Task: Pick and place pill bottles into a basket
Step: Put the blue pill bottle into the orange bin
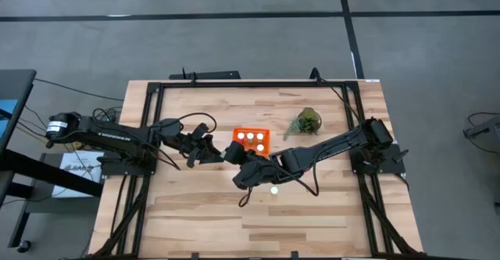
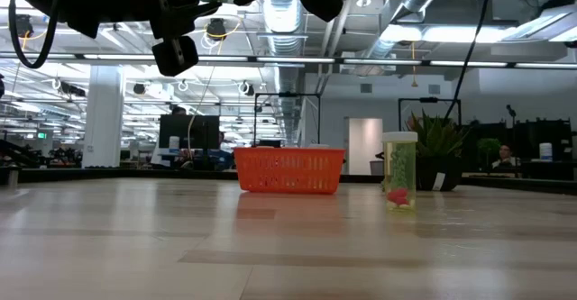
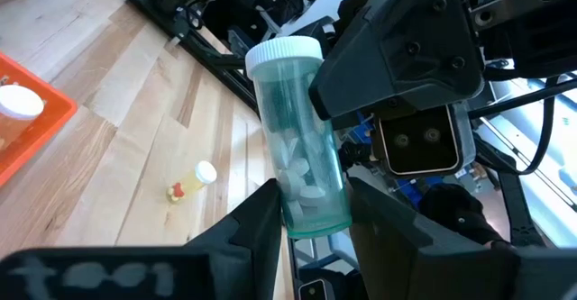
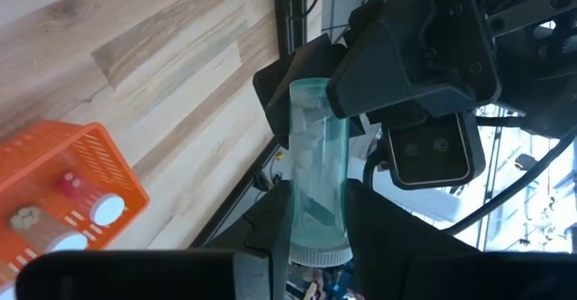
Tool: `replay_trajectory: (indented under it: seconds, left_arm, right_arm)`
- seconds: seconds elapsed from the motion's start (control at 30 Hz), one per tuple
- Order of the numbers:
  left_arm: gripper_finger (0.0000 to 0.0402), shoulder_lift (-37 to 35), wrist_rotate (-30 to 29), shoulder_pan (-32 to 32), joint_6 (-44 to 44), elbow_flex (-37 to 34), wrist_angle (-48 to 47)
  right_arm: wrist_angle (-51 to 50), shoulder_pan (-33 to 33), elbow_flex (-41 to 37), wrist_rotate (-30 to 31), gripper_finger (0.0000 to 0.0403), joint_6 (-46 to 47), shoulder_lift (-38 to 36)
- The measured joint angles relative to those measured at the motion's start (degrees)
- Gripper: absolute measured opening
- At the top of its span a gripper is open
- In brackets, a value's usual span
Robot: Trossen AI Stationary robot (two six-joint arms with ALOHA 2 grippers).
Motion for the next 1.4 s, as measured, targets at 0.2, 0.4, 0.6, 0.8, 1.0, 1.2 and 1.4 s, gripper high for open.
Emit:
replay_trajectory:
  seconds: [0.2,0.4,0.6,0.8,1.0,1.2,1.4]
  left_arm:
    - [0.0102,0.0,0.0,0.0,0.8,0.0,0.0]
    - [0.0100,0.0,-1.0,0.0,2.0,0.0,-0.5]
    - [0.0099,0.0,-1.5,0.0,2.9,0.0,-1.4]
    - [0.0098,0.0,-1.9,0.0,3.6,0.0,-1.9]
    - [0.0097,0.0,-3.0,0.0,4.7,0.0,-2.2]
    - [0.0097,0.0,-5.7,0.0,7.5,0.1,-4.7]
    - [0.0097,0.0,-9.4,0.1,10.6,0.1,-6.9]
  right_arm:
    - [0.0,0.0,0.0,0.1,0.0088,0.1,0.0]
    - [0.1,0.0,0.0,0.4,0.0088,0.7,0.0]
    - [-0.1,0.0,0.0,0.3,0.0091,0.9,0.0]
    - [0.6,-0.3,0.0,0.6,0.0131,1.2,0.0]
    - [2.0,-0.8,0.0,1.9,0.0182,1.3,0.0]
    - [2.6,-0.8,0.0,3.1,0.0220,1.6,0.0]
    - [2.7,-0.8,0.0,3.1,0.0233,5.5,0.0]
